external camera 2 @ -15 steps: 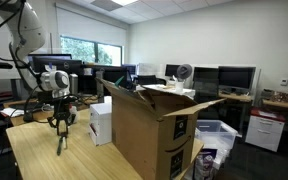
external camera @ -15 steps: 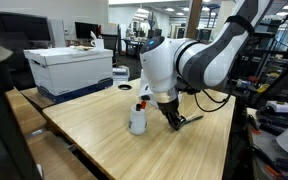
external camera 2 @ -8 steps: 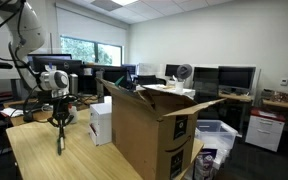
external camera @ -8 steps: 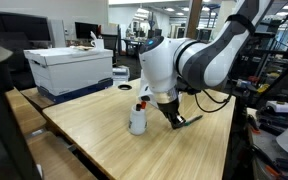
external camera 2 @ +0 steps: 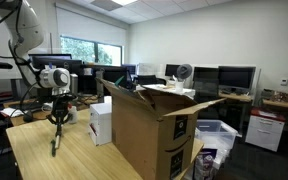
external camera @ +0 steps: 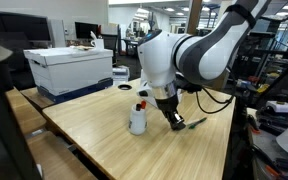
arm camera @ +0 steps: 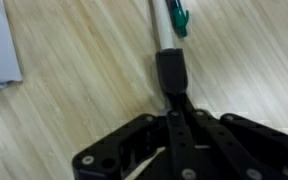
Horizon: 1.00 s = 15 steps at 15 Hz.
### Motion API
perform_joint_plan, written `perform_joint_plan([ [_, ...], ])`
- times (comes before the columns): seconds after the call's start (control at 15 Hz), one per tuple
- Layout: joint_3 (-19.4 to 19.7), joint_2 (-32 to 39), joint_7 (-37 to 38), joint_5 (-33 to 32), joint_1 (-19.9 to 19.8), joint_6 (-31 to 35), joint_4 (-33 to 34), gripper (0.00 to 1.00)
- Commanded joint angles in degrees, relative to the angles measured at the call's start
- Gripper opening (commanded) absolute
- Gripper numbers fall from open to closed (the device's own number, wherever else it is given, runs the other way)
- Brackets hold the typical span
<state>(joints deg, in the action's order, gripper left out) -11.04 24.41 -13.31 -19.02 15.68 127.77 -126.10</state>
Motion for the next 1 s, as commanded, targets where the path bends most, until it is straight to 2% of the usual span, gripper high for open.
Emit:
perform_joint_plan([
  [0.0,-2.0,-5.8,0.8,4.6,-1.2,-0.5,-1.7,0.05],
  [0.53,-2.7,-14.7,1.4,8.4,-1.0,1.1,-1.8,0.05],
  [0.93,-2.9,-20.7,0.5,14.2,-1.1,3.3,-2.4,0.05],
])
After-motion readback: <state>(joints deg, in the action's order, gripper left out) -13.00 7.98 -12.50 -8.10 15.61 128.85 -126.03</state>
